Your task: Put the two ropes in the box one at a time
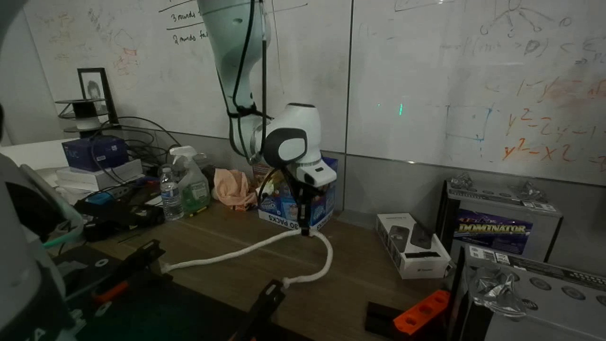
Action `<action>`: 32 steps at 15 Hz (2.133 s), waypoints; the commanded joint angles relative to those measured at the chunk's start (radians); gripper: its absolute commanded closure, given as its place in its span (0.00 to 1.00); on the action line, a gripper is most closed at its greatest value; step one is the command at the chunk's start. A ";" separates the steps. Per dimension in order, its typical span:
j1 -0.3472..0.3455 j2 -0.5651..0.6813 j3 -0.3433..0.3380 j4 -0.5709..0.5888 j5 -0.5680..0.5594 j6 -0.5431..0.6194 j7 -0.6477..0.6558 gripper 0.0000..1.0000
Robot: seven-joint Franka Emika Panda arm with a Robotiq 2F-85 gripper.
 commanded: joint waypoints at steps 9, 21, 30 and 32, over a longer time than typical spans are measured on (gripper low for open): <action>0.159 -0.573 -0.183 -0.167 -0.559 -0.228 0.178 0.89; -0.060 -0.949 0.210 0.099 -0.637 -0.549 0.438 0.88; -0.185 -0.782 0.258 0.327 -0.744 -0.385 0.619 0.89; -0.191 -0.709 0.238 0.365 -0.793 -0.361 0.649 0.89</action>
